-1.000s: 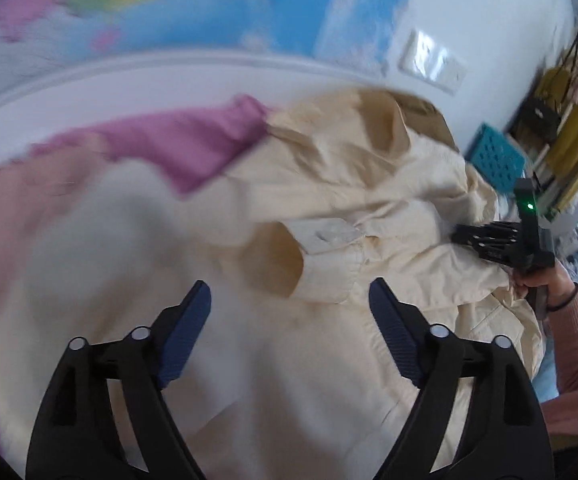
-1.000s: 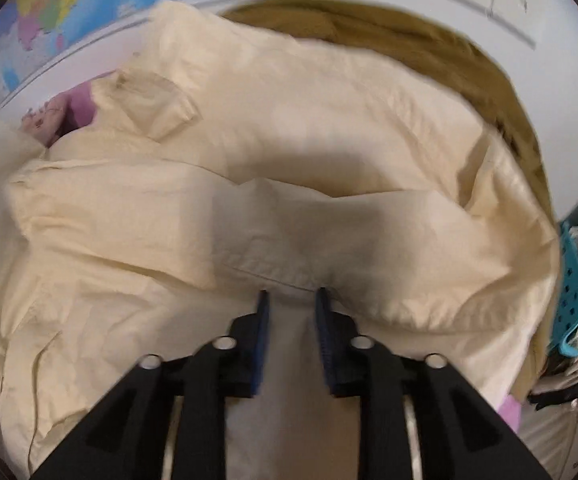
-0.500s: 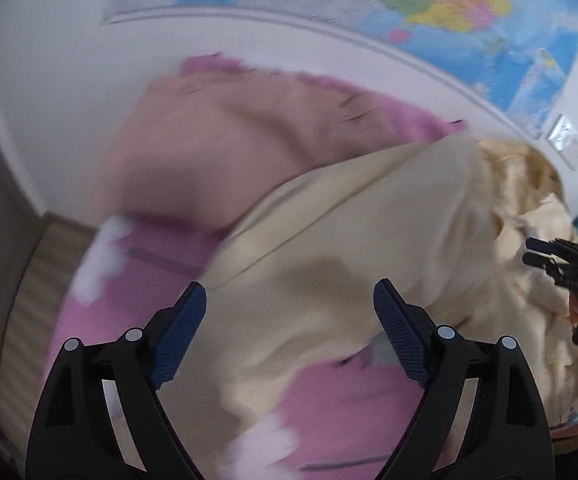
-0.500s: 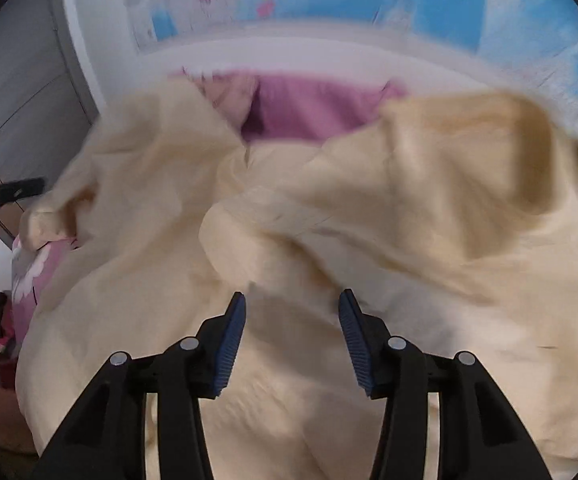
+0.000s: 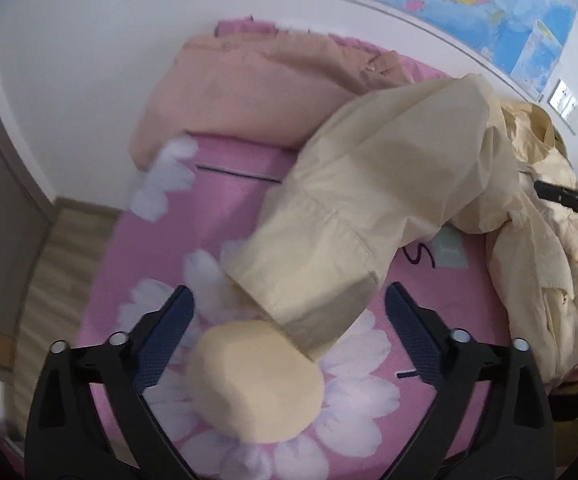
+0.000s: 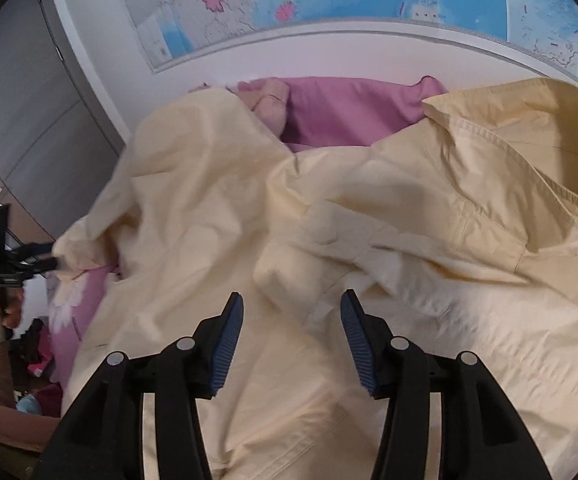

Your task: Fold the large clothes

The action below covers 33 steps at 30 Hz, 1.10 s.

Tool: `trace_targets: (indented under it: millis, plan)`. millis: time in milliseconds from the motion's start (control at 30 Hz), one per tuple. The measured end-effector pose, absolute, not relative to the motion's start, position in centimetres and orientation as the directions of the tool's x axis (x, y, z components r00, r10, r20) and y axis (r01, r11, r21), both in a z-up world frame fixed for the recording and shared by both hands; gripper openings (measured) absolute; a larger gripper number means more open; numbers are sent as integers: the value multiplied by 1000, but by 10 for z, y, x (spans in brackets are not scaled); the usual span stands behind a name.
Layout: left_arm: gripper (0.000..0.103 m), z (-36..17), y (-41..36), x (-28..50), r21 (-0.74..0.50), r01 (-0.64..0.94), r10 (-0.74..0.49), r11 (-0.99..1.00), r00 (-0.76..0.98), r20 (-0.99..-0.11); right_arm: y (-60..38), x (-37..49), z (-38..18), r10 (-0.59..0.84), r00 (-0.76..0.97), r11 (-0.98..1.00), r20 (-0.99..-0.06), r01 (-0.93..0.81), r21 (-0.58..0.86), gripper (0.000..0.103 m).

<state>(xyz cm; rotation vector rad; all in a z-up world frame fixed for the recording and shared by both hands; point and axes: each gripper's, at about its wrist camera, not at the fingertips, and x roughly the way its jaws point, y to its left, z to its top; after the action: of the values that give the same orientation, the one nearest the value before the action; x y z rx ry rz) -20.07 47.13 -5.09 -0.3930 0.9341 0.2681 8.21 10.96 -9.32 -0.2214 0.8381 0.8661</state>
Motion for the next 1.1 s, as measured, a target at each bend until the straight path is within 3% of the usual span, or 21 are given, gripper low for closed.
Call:
trace_targets:
  millis: [67, 100, 167, 367, 433, 633, 733, 800, 833, 900, 933, 1000, 1100]
  plan:
    - [18, -56, 476, -197, -272, -389, 9, 880, 586, -810, 109, 77, -90, 596, 355, 640, -720, -752, 158, 49]
    - [7, -53, 480, -196, -305, -395, -5, 867, 604, -797, 115, 74, -88, 599, 354, 635, -718, -756, 157, 49]
    - [2, -31, 485, -202, -338, -395, 10, 855, 663, -749, 117, 69, -86, 620, 325, 589, -714, -794, 149, 49]
    - [2, 112, 475, -231, -316, -282, 85, 906, 852, -516, 140, 49, -60, 688, 320, 512, -652, -850, 123, 50]
    - [2, 148, 454, -225, -265, -225, 72, 938, 872, -484, 153, 33, -48, 725, 309, 457, -615, -885, 94, 58]
    - [2, 186, 374, -169, -141, -52, -32, 989, 843, -537, 199, -43, -18, 842, 268, 282, -468, -958, -40, 67]
    - [2, 191, 341, -141, -128, 27, -94, 991, 825, -557, 214, -73, -7, 881, 250, 231, -401, -968, -97, 75]
    - [2, 192, 322, -128, -122, 74, -130, 990, 818, -560, 222, -88, -1, 888, 290, 246, -357, -955, -164, 75]
    - [2, 195, 312, -121, -124, 101, -154, 987, 816, -558, 223, -93, 4, 894, 307, 260, -326, -948, -182, 73]
    - [2, 201, 296, -116, -116, 146, -186, 982, 815, -549, 217, -89, 13, 885, 387, 345, -260, -919, -193, 38]
    - [3, 204, 288, -110, -109, 157, -191, 982, 815, -547, 210, -81, 21, 882, 397, 364, -255, -916, -168, 9]
    - [7, 214, 278, -111, -109, 197, -225, 974, 836, -500, 180, -63, 37, 898, 379, 372, -225, -925, -74, 6]
    - [59, 226, 272, -121, -134, 237, -271, 962, 874, -402, 118, -39, 62, 907, 380, 385, -184, -923, -8, 6]
